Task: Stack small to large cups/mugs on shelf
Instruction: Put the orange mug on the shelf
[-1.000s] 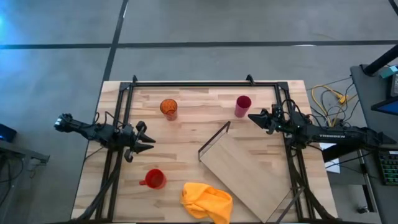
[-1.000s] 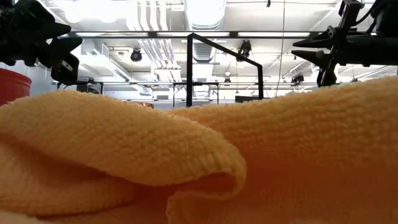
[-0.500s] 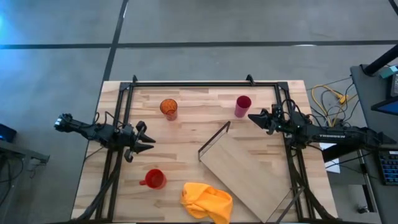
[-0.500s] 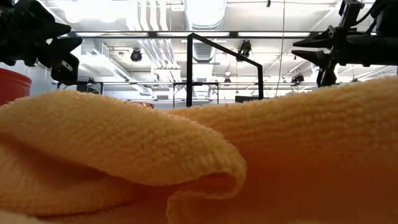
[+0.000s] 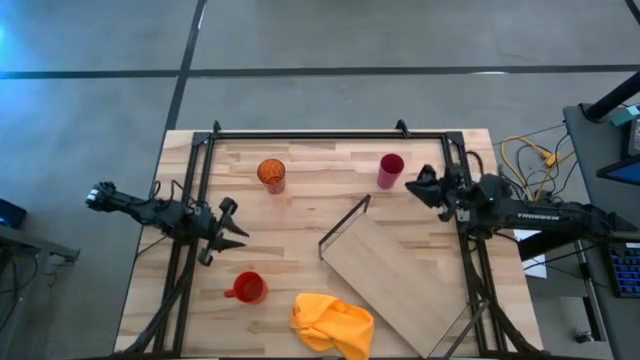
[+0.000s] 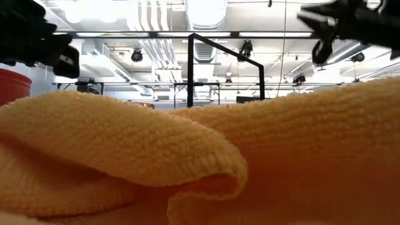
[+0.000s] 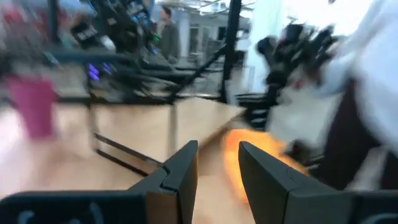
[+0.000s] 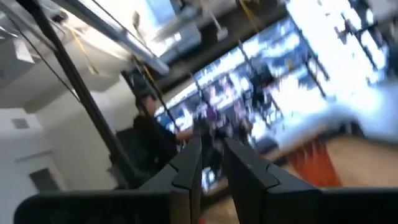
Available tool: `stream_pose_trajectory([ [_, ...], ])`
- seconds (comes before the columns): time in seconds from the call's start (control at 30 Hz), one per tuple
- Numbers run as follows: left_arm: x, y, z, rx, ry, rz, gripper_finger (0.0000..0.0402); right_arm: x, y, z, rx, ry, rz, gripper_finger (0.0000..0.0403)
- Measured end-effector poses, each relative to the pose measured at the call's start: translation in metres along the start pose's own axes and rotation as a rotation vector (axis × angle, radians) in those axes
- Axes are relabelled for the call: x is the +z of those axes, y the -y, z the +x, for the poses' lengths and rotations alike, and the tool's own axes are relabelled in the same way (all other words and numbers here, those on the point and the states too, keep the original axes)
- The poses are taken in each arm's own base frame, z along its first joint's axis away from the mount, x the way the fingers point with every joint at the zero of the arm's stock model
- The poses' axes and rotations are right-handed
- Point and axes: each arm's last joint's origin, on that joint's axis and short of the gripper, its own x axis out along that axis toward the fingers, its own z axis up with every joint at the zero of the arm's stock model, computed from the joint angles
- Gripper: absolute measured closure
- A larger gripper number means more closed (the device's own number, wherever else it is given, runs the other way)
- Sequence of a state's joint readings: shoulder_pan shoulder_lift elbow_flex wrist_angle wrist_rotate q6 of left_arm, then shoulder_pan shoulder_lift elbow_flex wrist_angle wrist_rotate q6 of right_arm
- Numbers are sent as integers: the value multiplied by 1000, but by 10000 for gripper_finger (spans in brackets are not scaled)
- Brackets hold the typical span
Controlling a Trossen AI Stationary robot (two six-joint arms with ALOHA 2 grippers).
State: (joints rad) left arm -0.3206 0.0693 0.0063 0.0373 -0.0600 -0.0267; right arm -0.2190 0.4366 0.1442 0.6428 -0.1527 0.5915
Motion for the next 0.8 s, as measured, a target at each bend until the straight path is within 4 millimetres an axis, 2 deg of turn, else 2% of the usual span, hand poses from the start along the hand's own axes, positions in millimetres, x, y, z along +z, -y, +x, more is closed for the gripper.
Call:
stream_pose_trajectory([
  [0.1, 0, 0, 0, 2, -1, 164, 299, 23, -13, 9, 14, 70, -141, 339],
  [0.2, 0, 0, 0, 3, -1, 243, 299, 43, -24, 19, 0, 117, -264, 339],
  [0.37, 12, -3, -1, 112, 97, 170, 299, 66, -34, 38, -73, 83, -259, 339],
  [0.47, 38, -6, -7, 236, 176, -15, 299, 72, -36, 50, -113, 5, -222, 339],
  [0.53, 56, -6, -13, 230, 167, -67, 299, 73, -34, 60, -145, -53, -178, 339],
  [0.63, 79, -3, -18, 133, 15, -78, 299, 71, -31, 75, -187, -129, -160, 339],
  [0.8, 124, 1, -19, 83, -275, -330, 299, 68, -24, 100, -223, -190, -114, 339],
])
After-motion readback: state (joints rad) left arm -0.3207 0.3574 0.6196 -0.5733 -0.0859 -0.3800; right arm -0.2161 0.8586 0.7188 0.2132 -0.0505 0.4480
